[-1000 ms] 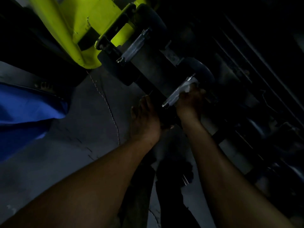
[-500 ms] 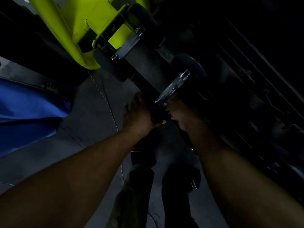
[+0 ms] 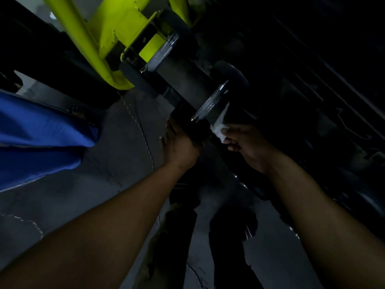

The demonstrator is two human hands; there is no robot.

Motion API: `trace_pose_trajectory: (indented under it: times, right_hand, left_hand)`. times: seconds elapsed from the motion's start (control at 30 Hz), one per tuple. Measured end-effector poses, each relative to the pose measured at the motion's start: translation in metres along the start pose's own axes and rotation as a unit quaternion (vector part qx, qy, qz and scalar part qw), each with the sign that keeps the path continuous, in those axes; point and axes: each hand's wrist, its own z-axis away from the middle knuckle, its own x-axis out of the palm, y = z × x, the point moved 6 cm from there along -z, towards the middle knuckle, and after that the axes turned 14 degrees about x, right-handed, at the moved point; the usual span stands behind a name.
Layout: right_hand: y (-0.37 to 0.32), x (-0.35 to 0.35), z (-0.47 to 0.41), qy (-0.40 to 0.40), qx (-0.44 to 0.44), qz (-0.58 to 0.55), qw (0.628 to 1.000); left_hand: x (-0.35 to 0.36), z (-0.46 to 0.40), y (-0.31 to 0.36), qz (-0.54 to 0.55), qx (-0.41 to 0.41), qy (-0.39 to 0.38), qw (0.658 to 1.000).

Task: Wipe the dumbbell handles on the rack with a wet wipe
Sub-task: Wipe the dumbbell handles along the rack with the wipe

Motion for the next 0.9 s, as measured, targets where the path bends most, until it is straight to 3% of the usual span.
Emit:
trace_pose_trajectory:
  times: [0.1,0.23,0.3,0.4,0.5,0.63,0.77,0.9]
  right_hand:
    - [0.006,-0.034,0.024,0.033,-0.017,0.001,0.999]
    - [0.012,-0.080,0.051,0.112,-0.092,0.029,0.989]
    - [0.020,-0.099,0.057,0.150,-0.130,0.099,0.975]
    - [0.028,-0.112,0.068,0.202,-0.167,0.286,0.922]
    - [0.042,-0.102,0.057,0.103,-0.168,0.348,0.917]
    - [0.059,-0.103,0.037,0.118,-0.113,0.446,0.880]
    - [0.063,-0.080,0.040,0.037,-0.225,0.503,0.834]
    - [0.065,-0.084,0.036,0.038,-0.266,0.514,0.815]
  left_hand:
    - [0.014,0.034,0.017,0.058,-0.033,0.016,0.998]
    - [0.041,0.070,0.056,0.120,-0.018,-0.009,0.993]
    - [0.054,0.079,0.080,0.104,0.004,-0.050,0.993]
    - [0.072,0.088,0.109,0.085,0.043,-0.108,0.990]
    - [0.075,0.088,0.120,0.030,0.051,-0.101,0.993]
    - [0.082,0.085,0.121,-0.028,0.043,-0.133,0.990]
    - [0.081,0.086,0.124,-0.045,0.025,-0.204,0.978]
    - [0.078,0.084,0.128,-0.082,0.036,-0.238,0.967]
